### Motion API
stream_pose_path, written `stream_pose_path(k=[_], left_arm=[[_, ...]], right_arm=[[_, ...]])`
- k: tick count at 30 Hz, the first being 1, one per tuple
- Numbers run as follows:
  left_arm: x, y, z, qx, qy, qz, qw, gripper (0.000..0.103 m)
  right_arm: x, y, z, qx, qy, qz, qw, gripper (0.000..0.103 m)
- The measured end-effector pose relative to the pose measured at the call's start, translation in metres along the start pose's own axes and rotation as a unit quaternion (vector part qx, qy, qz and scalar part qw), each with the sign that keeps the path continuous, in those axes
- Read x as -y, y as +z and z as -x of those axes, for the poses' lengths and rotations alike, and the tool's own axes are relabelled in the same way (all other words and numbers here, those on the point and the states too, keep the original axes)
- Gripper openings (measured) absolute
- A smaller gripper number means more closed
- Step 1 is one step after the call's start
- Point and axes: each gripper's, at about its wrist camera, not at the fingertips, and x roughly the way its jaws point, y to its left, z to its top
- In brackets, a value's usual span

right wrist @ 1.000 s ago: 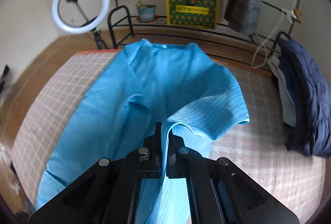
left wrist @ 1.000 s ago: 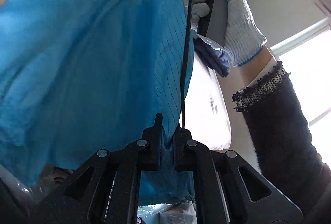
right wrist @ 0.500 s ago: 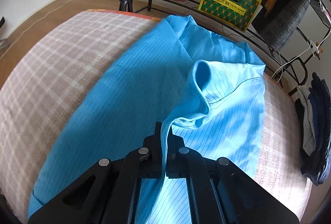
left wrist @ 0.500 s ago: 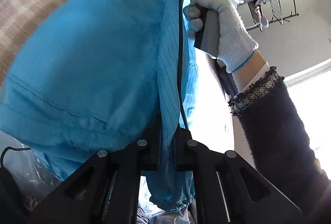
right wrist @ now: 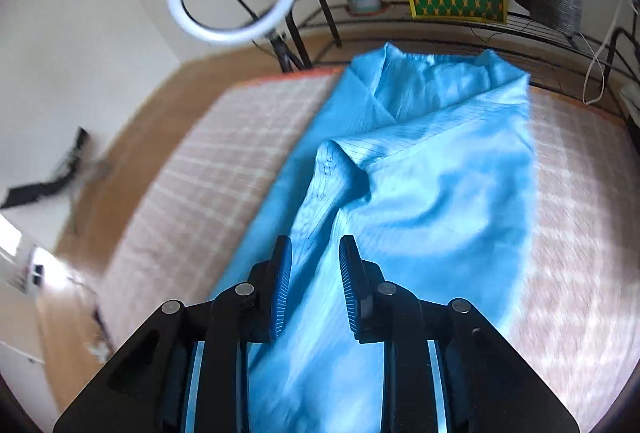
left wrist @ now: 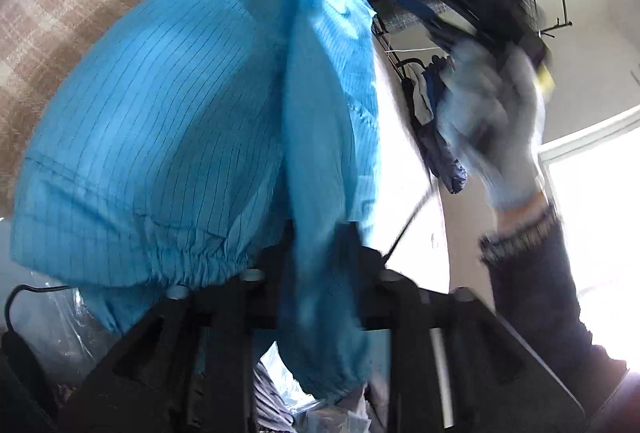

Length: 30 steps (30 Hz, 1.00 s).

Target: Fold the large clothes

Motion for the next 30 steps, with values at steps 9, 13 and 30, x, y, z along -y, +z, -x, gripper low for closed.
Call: stream_pose_path(k=[9, 13, 30], left_arm=[[0.01, -0.019, 0.054, 0.017, 0.04, -0.048, 0.9979, 0.053], [0.016, -0.017, 0.077, 0.034, 0.059, -0.058, 0.9959, 0.053], [0.076, 0.03, -0.034, -0.022, 0.26, -0.202, 0.944, 0.058]], right_arm=[[-0.012, -0.149, 0.087, -0.045, -0.044, 0.025, 0.998, 0.023], [-0.018, -0.205, 0.084, -0.066, -0.059, -0.01, 0.996, 0.052], [-0.02, -0.251, 0.058, -0.104, -0.023, -0.088, 0.99, 0.053]])
